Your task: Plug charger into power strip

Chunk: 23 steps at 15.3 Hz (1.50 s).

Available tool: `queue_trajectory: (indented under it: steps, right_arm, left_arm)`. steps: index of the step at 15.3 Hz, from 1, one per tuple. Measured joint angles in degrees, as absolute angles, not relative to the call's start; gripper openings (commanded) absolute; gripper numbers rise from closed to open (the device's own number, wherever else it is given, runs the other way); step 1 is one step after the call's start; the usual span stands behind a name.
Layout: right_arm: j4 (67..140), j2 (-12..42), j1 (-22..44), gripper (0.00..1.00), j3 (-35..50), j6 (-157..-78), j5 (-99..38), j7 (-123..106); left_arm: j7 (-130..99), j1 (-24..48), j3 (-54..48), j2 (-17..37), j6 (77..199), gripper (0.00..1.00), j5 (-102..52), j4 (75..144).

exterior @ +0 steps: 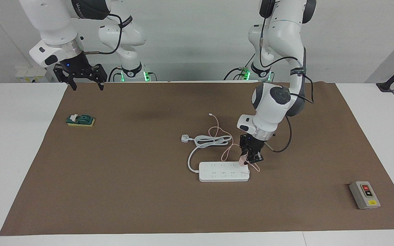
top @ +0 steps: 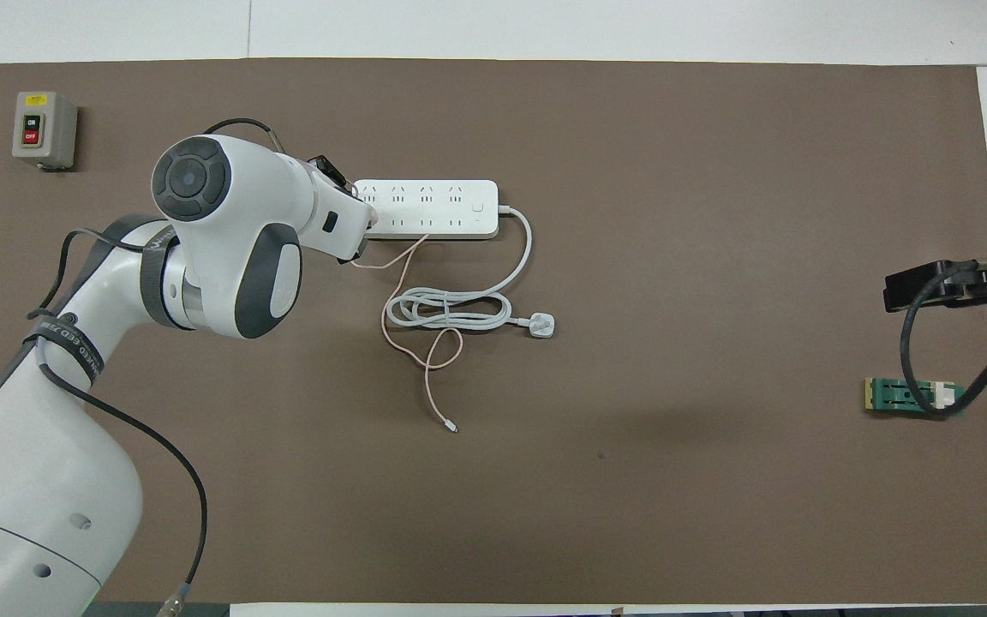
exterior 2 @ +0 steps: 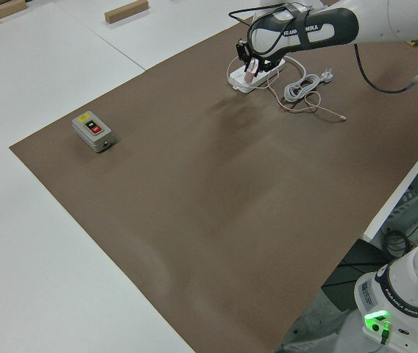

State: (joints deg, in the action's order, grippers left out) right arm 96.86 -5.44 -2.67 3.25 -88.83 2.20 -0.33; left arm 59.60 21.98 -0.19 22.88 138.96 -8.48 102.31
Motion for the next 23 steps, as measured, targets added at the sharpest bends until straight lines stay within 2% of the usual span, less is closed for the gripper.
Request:
queue_trajectory:
  steps: [23]
  right_arm:
    - [95.11,-4.29,-2.81,1.0,3.43,-86.12,-0.11,-0.33]
  left_arm:
    - [56.01,22.58,-0.63,23.2,139.88,0.0,-5.3,102.55]
